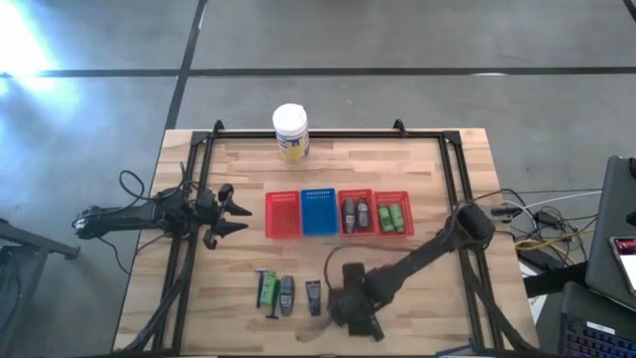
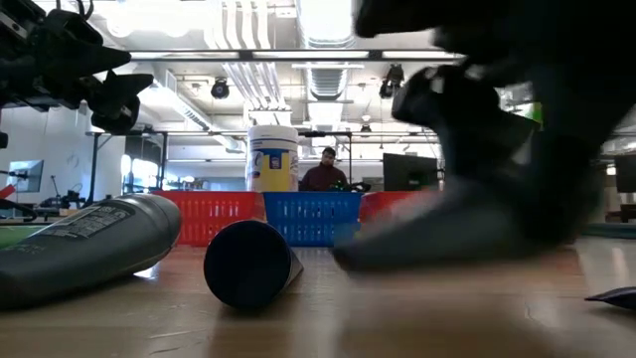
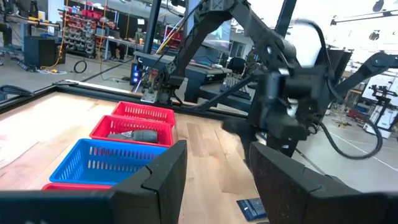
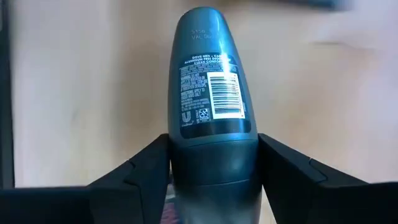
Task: Pick & Place Travel size toiletries
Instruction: Put the bottom gray deodorant into the middle red bin
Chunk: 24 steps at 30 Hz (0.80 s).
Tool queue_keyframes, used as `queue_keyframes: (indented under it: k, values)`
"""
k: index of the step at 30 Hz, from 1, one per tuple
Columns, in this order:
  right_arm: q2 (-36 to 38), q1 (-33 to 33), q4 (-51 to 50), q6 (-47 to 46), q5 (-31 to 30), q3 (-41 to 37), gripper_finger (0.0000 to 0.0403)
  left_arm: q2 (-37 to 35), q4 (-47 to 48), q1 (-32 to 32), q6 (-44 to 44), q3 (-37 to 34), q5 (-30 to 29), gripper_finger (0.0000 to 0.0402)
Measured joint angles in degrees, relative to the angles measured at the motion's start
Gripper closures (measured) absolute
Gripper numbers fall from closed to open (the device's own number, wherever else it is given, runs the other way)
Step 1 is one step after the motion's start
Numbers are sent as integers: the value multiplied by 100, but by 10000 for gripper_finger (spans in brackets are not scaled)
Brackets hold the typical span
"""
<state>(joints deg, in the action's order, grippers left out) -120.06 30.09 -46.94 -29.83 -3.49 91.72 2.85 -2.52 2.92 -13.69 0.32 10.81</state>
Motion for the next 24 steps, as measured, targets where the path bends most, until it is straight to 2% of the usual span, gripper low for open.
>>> queue_keyframes:
  k: [7,10,13,16,19,24]
  values:
    - [659,-678,-1049,-2729,-618,-23,201,0,1,0,-1,0,1,220]
    - [986,-1049,-1160,-4062,-1046,-39,201,-2,0,0,0,0,2,220]
    - [1234,-1454,-1162,-4878,-1355,-73,200,-2,0,-2,0,0,0,220]
    - [1364,-1846,-1157,-5207,-1444,-106,200,-2,0,0,0,0,0,220]
    - [1398,-2193,-1136,-5060,-1428,-138,200,-2,0,-2,0,0,0,220]
    - [1196,-2577,-1114,-5113,-1201,-634,200,-2,0,-2,-2,0,0,220]
